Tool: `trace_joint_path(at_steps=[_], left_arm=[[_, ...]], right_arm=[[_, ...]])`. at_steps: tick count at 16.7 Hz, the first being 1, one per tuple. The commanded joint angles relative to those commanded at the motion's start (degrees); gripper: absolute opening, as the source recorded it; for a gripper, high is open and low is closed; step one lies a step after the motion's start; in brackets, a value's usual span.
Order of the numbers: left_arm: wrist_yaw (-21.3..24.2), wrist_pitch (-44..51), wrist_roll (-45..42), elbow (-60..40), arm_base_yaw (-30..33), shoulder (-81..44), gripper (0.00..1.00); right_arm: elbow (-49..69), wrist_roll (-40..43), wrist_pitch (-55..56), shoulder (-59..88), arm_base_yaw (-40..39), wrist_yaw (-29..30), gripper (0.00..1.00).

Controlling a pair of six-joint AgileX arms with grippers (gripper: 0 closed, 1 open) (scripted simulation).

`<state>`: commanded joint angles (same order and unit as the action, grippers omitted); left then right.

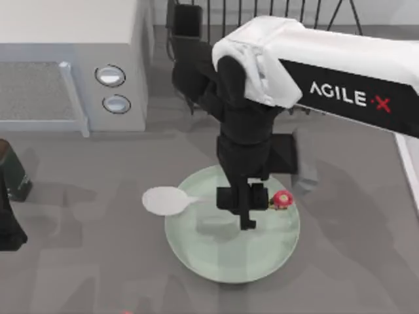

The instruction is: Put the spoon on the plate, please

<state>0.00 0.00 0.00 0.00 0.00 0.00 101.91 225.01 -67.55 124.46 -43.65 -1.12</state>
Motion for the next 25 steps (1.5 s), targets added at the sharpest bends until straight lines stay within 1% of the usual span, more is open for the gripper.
trace_joint_path(at_steps=[7,18,25], left_arm=[[0.0,0.0,0.0,0.0,0.0,0.0,1.0],[0.0,0.0,0.0,0.0,0.0,0.0,1.0],[0.0,0.0,0.0,0.0,0.0,0.0,1.0]], right_arm=[[-0.26,-0.22,-0.35,-0.55,0.44,0.16,0.0],[-2.3,-1.96,-4.14,-6.52,4.22,3.39,0.0],[-2.85,-1.38,-0.47,-6.0,3.75,2.41,0.0]])
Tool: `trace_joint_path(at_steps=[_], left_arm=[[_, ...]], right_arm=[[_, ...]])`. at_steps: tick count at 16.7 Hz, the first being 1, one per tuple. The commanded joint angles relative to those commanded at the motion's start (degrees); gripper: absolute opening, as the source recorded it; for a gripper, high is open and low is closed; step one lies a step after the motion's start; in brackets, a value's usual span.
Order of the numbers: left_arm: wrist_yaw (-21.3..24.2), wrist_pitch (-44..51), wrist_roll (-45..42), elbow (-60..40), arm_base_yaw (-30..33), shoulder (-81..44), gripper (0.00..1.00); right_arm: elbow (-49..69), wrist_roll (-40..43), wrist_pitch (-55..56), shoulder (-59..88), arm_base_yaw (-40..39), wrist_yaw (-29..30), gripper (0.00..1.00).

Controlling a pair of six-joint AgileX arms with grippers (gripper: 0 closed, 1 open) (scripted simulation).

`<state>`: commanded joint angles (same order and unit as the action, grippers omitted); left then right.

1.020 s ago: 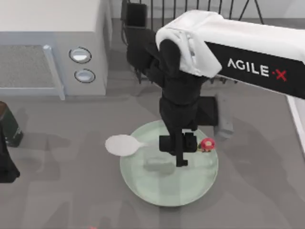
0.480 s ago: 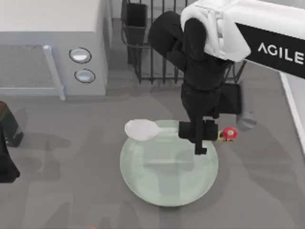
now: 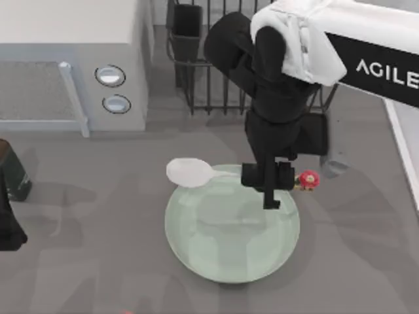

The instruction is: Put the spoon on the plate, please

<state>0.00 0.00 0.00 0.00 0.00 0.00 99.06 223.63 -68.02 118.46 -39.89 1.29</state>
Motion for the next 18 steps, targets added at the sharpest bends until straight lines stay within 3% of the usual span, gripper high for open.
trace_joint_path(at_steps=[16,18], left_arm=[[0.0,0.0,0.0,0.0,0.0,0.0,1.0],[0.0,0.0,0.0,0.0,0.0,0.0,1.0]], right_arm=[[-3.43,1.11,9.33,8.58,-3.99,-2.38,0.0],[-3.43,1.11,9.33,8.58,-3.99,-2.38,0.15]])
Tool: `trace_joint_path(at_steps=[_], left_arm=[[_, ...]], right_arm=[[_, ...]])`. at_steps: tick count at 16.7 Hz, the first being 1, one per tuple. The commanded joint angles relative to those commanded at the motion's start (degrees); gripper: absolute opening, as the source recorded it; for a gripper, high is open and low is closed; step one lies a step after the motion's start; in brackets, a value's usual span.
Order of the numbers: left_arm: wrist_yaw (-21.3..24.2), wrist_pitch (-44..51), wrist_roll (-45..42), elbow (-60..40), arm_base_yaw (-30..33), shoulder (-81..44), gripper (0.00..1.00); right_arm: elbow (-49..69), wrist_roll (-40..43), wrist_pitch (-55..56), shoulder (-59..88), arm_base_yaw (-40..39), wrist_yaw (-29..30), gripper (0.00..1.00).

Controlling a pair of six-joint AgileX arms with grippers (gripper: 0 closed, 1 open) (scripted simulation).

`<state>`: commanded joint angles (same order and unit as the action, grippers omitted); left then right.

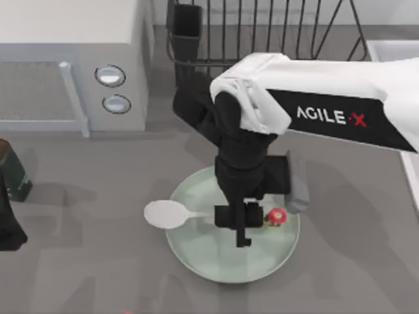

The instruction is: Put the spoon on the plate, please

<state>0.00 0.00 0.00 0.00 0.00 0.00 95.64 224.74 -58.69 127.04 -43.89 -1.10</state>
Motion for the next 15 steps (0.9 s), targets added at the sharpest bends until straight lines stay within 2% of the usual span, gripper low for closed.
trace_joint_path(at_steps=[11,15], left_arm=[[0.0,0.0,0.0,0.0,0.0,0.0,1.0],[0.0,0.0,0.0,0.0,0.0,0.0,1.0]], right_arm=[[0.0,0.0,0.0,0.0,0.0,0.0,0.98],[0.0,0.0,0.0,0.0,0.0,0.0,1.0]])
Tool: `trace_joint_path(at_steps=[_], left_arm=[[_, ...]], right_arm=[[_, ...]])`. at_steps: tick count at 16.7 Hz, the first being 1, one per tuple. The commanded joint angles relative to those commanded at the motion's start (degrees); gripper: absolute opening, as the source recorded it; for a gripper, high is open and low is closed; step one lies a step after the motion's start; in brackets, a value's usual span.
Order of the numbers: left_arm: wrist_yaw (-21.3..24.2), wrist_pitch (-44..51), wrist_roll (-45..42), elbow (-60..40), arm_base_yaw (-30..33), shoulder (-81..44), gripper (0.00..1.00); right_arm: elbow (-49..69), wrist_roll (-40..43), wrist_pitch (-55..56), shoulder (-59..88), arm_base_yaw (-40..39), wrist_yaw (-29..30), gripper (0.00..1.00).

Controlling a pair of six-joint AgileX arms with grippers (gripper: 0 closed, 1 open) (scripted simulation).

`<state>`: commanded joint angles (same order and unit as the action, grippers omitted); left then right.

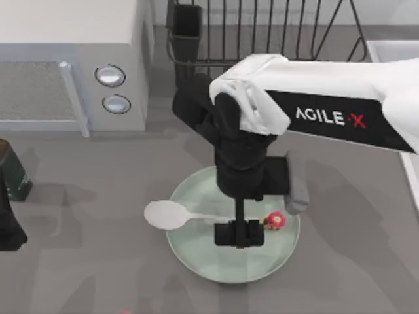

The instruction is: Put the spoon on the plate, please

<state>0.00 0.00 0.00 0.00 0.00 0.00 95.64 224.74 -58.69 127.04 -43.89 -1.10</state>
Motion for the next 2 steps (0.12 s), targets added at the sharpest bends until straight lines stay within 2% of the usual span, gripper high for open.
trace_joint_path(at_steps=[2], left_arm=[[0.0,0.0,0.0,0.0,0.0,0.0,1.0]], right_arm=[[0.0,0.0,0.0,0.0,0.0,0.0,1.0]])
